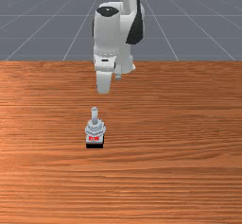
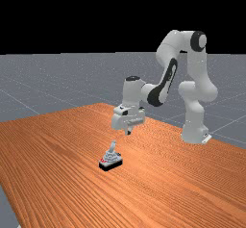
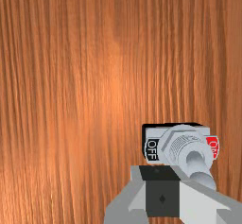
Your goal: Turn on the trigger
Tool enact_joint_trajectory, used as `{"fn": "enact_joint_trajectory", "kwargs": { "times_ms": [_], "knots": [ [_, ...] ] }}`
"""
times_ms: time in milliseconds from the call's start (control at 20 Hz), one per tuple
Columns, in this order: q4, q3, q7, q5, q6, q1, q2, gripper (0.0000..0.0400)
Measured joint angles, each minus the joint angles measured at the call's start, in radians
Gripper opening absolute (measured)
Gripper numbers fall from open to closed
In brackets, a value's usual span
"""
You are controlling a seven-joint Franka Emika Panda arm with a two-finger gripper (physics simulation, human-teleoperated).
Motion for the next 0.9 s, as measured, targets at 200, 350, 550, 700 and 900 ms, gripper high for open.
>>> {"fn": "enact_joint_trajectory", "kwargs": {
  "times_ms": [200, 350, 550, 700, 900],
  "knots": [
    [0.001, 0.005, -0.020, 0.023, 0.019, -0.005, 0.028, 0.0000],
    [0.006, -0.004, 0.016, 0.039, 0.014, -0.007, 0.031, 0.0000],
    [0.015, 0.000, -0.078, 0.070, 0.013, -0.039, 0.037, 0.0000],
    [0.059, 0.012, -0.165, 0.058, 0.003, -0.049, 0.067, 0.0000],
    [0.104, 0.011, -0.128, 0.059, -0.013, -0.041, 0.096, 0.0000]
  ]
}}
